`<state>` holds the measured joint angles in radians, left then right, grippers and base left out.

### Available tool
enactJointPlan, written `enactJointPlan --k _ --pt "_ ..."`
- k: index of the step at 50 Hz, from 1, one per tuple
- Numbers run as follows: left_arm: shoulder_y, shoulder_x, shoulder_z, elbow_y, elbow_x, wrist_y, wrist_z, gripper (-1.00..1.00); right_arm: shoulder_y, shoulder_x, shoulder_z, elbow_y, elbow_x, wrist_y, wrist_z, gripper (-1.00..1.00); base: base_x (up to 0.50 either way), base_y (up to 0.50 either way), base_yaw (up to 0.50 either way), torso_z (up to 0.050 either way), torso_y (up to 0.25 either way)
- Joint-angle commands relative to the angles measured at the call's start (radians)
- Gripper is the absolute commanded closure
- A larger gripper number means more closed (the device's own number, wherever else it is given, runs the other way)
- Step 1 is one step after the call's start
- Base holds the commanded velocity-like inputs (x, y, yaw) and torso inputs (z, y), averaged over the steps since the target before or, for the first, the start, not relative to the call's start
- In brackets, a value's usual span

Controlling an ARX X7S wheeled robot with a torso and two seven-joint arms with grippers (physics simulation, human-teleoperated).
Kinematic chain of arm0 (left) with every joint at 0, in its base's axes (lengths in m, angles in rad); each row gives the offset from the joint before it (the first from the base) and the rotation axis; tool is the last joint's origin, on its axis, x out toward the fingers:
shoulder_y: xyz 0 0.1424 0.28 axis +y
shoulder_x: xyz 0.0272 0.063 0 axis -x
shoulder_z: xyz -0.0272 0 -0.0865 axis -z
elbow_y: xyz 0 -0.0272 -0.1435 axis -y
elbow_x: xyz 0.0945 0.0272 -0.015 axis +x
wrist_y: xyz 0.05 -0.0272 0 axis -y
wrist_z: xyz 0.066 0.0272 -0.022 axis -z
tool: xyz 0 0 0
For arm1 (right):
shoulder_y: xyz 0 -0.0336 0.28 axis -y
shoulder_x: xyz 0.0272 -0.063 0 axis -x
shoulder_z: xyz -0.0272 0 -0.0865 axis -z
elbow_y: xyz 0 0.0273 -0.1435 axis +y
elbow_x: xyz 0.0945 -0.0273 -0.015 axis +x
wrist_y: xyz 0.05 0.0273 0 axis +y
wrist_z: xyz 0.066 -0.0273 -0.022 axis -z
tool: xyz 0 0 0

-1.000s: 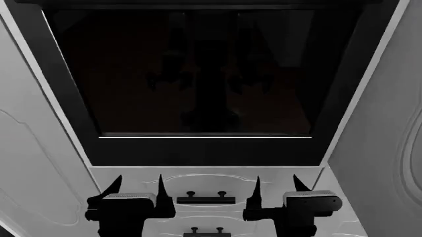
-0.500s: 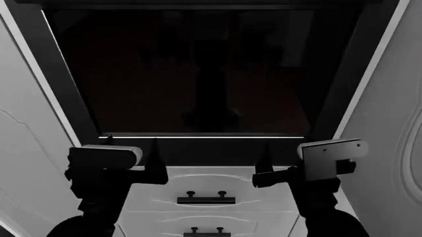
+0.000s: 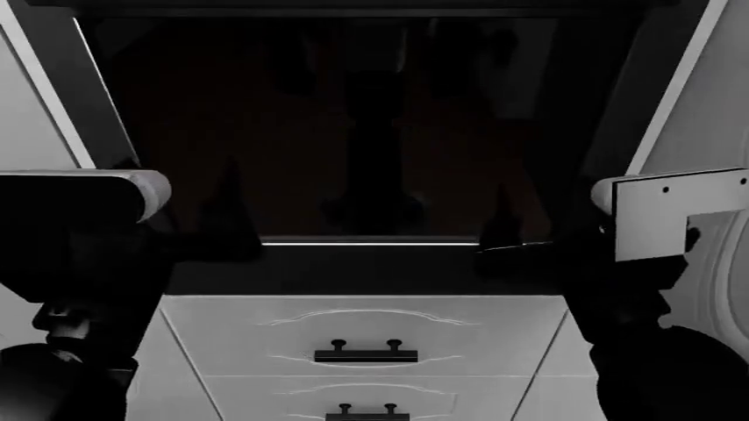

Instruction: Pick the lemon from the counter and place it in the cabinet.

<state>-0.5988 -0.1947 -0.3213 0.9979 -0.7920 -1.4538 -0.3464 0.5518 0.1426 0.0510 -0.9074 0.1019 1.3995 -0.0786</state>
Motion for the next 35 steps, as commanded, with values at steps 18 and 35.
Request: enactJointPlan --k 18,35 --pt "-0.16 -0.157 -0.121 0.005 -0.696 -0.037 -0.522 -1.0 0.134 0.036 0.181 -0.108 0.362 0.169 0.177 -1.0 0.0 0.0 0.0 0.0 0.0" --pt "-0.124 -0.177 -0.095 0.009 -0.65 0.017 -0.494 -1.0 0.109 0.07 0.171 -0.087 0.441 0.121 0.249 -1.0 0.0 0.0 0.0 0.0 0.0"
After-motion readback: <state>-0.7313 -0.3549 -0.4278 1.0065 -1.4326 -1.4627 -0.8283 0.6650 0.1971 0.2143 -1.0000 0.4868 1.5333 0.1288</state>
